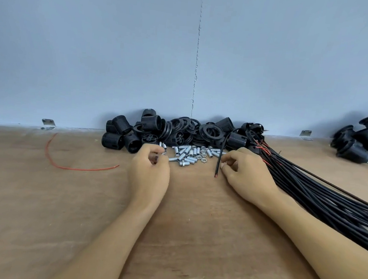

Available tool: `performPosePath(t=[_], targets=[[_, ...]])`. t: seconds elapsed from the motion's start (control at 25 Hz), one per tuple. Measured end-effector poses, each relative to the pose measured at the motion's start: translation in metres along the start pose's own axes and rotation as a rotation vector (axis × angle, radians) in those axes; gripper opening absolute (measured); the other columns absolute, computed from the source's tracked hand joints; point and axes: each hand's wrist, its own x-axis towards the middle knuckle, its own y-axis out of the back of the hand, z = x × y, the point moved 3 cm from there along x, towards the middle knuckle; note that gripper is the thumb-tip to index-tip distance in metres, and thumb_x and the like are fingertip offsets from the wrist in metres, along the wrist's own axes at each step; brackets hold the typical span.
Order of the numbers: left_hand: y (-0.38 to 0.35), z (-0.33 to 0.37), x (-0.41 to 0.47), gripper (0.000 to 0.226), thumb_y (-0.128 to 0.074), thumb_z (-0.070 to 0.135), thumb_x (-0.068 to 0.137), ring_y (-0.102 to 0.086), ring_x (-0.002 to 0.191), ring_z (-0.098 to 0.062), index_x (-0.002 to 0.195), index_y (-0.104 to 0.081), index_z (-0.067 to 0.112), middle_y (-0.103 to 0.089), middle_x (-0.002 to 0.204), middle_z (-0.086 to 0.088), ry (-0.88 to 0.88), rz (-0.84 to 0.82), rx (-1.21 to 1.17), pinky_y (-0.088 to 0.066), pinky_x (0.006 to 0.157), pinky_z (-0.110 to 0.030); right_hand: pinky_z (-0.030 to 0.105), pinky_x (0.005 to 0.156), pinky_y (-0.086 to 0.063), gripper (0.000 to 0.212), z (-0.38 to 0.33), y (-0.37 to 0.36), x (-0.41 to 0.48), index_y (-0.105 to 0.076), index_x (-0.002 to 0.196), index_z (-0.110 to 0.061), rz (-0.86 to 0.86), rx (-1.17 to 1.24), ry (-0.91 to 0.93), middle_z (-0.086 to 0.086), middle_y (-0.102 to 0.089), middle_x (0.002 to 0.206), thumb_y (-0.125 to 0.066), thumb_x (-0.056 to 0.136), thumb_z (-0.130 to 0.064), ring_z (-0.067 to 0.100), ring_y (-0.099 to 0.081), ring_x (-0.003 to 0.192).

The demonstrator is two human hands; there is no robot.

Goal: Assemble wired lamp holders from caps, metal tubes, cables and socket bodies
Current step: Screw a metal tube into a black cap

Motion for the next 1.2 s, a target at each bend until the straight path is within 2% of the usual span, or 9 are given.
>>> performPosePath(t=[0.08,0.24,0.32,0.44,0.56,0.68,0.84,1.08,1.2], targets=[[0.003,-0.002,0.005,0.028,-0.052,0.006,0.09,-0.053,0.057,0.006,0.087,-0.068,0.029,-0.063,0.076,0.01,0.059,0.012,-0.071,-0.038,0.052,-0.011,0.03,0.077,-0.046,0.011,0.0,0.0,0.0,-0.073,0.098,-0.025,-0.002,-0.004,-0.001,-0.01,-0.057,0.09,-0.066,0.09,-0.025,0.01,-0.056,0.082],[-0.002,-0.004,0.005,0.027,-0.052,0.013,0.09,-0.06,0.084,-0.001,0.078,-0.073,0.025,-0.07,0.083,0.015,0.066,-0.05,-0.017,-0.04,0.068,-0.025,0.034,0.081,-0.05,0.008,-0.001,0.003,-0.001,-0.072,0.097,-0.026,0.013,0.042,0.0,-0.011,-0.057,0.089,-0.067,0.09,-0.024,0.006,-0.055,0.077],[-0.004,-0.004,0.004,0.025,-0.056,0.014,0.089,-0.06,0.084,0.004,0.075,-0.073,0.026,-0.07,0.081,0.023,0.053,-0.082,0.0,-0.041,0.067,-0.019,0.035,0.08,-0.052,0.011,-0.005,0.006,-0.003,-0.071,0.101,-0.028,0.058,0.089,0.029,-0.013,-0.057,0.09,-0.066,0.091,-0.025,0.002,-0.055,0.076],[-0.006,-0.004,0.004,0.025,-0.059,0.01,0.088,-0.057,0.075,0.014,0.078,-0.073,0.029,-0.066,0.079,0.033,0.021,-0.117,-0.021,-0.039,0.058,-0.005,0.031,0.074,-0.049,0.014,-0.023,0.005,-0.005,-0.07,0.106,-0.033,0.059,0.068,0.143,-0.017,-0.055,0.093,-0.064,0.093,-0.033,-0.004,-0.052,0.074],[-0.006,-0.004,0.004,0.026,-0.062,0.008,0.092,-0.057,0.068,0.01,0.091,-0.07,0.033,-0.065,0.073,0.016,-0.004,-0.165,-0.074,-0.04,0.063,-0.007,0.03,0.079,-0.047,0.024,-0.044,-0.01,0.001,-0.069,0.118,-0.033,-0.052,0.0,0.231,-0.013,-0.053,0.105,-0.061,0.095,-0.038,0.007,-0.057,0.088],[-0.005,-0.005,0.005,0.026,-0.064,0.008,0.092,-0.057,0.069,0.009,0.101,-0.07,0.033,-0.063,0.078,0.014,-0.028,-0.152,-0.115,-0.042,0.07,-0.016,0.032,0.086,-0.045,0.027,-0.059,-0.024,0.009,-0.068,0.122,-0.032,-0.098,-0.067,0.292,-0.007,-0.053,0.112,-0.06,0.097,-0.033,0.017,-0.055,0.102],[-0.003,-0.005,0.005,0.026,-0.064,0.009,0.092,-0.057,0.071,0.01,0.099,-0.069,0.034,-0.065,0.084,0.013,-0.082,-0.129,-0.108,-0.041,0.064,-0.006,0.029,0.082,-0.032,0.022,-0.066,-0.028,0.014,-0.071,0.117,-0.031,-0.092,-0.111,0.36,-0.005,-0.054,0.107,-0.06,0.097,-0.034,0.018,-0.054,0.1],[-0.002,0.001,0.001,0.028,-0.064,0.008,0.092,-0.057,0.076,0.01,0.096,-0.066,0.036,-0.065,0.086,0.012,-0.133,-0.132,-0.103,-0.042,0.069,-0.006,0.036,0.091,-0.043,0.019,-0.065,-0.018,0.008,-0.071,0.111,-0.023,-0.078,-0.074,0.371,-0.003,-0.058,0.11,-0.061,0.098,-0.031,0.018,-0.055,0.103],[-0.005,0.005,-0.003,0.026,-0.066,0.005,0.091,-0.06,0.077,0.009,0.094,-0.067,0.031,-0.067,0.085,0.012,-0.171,-0.187,-0.103,-0.043,0.07,-0.005,0.032,0.087,-0.046,0.015,-0.054,-0.006,-0.001,-0.068,0.11,-0.023,-0.045,0.06,0.305,-0.012,-0.061,0.101,-0.062,0.098,-0.029,0.008,-0.056,0.093]])
